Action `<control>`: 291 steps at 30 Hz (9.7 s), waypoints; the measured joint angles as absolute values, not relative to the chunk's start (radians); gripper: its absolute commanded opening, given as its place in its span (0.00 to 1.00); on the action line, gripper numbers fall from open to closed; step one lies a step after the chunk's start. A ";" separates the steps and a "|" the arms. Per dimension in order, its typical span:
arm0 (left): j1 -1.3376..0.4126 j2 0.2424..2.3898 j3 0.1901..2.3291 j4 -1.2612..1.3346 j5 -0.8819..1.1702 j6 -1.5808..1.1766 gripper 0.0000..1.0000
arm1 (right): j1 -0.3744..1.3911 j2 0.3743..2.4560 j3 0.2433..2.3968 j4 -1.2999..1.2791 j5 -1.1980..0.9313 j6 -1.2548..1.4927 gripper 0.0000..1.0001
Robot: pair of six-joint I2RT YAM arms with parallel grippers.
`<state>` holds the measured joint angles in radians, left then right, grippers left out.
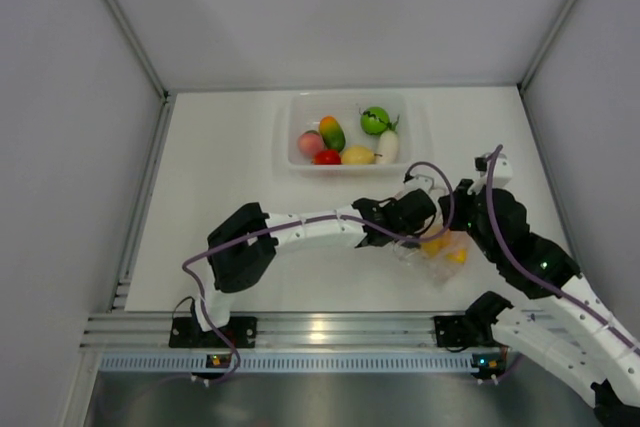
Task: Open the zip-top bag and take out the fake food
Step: Pick up the fake fruit from the zipper food storage bag.
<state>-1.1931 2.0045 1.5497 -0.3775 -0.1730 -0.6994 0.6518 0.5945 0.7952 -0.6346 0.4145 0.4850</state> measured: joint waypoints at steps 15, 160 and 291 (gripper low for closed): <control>-1.132 1.724 1.327 -0.384 -0.601 -0.791 0.00 | 0.652 0.774 1.041 -0.720 0.206 0.281 0.00; -1.057 1.810 1.210 -0.016 -0.402 -0.492 0.64 | 0.633 0.757 0.989 -0.662 -0.198 0.327 0.00; -1.049 1.711 1.137 -0.360 -0.460 -0.582 0.57 | 0.636 0.919 0.992 -0.484 -0.160 0.472 0.25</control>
